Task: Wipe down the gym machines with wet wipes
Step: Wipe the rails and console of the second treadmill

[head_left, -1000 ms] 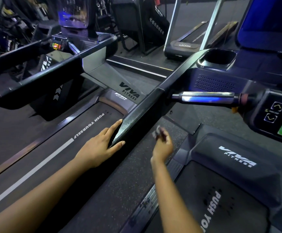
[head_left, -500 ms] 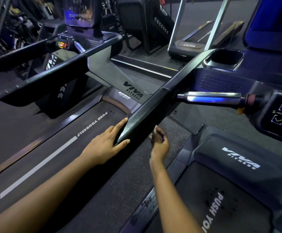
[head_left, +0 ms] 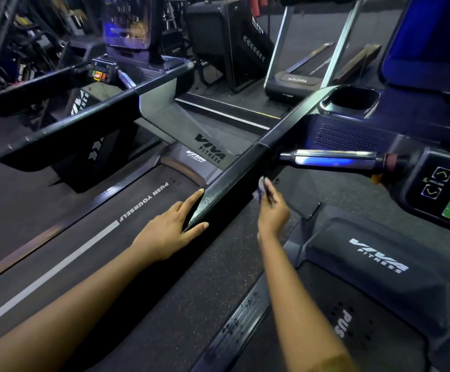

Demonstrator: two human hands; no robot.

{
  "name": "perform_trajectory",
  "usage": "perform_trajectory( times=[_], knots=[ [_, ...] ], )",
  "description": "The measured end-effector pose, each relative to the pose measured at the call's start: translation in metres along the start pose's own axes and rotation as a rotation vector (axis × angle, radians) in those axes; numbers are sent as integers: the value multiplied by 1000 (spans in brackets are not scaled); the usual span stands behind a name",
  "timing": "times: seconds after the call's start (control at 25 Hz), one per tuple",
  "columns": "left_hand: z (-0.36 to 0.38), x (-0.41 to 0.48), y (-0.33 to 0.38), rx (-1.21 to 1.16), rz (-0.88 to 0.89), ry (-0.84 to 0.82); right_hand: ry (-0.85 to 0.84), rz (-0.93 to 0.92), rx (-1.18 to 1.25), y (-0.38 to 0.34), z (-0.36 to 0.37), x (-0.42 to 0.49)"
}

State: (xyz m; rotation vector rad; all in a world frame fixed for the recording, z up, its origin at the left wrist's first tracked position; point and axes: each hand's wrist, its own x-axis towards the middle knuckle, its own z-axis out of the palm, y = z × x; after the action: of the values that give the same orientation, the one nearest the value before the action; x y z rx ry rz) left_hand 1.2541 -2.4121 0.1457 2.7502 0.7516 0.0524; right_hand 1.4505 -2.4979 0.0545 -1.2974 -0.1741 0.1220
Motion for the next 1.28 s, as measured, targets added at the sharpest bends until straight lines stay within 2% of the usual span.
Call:
perform_trajectory(
  times=[0.08,0.2,0.4,0.52,0.6,0.76,0.84,0.96,1.16,1.28],
  knots=[
    [1,0,0,3,-1,1,3,-60,-13,0,12,14],
    [1,1,-2,4,7,0,-5,-143,-34,-1,18,-18],
    [3,4,-3,-1,5,6,-100,-233,-43,-2,15,-101],
    [4,5,-4,10,10,12,-222,-253,-31,-8,8,-131],
    [4,4,-3,21,11,5,-234,-239,-22,-17,-1,-114],
    [2,1,-2,26,8,3,0,-202,-149,-26,-2,-9],
    [1,1,-1,27,5,2,1,-266,-255,-28,7,18],
    [0,0,1,28,3,2,-13,-379,-352,-27,15,-1],
    [1,0,2,3,-14,8,-168,-493,-342,-30,9,-93],
    [0,1,2,7,-23,4,-298,-573,-329,-39,1,-100]
  ],
)
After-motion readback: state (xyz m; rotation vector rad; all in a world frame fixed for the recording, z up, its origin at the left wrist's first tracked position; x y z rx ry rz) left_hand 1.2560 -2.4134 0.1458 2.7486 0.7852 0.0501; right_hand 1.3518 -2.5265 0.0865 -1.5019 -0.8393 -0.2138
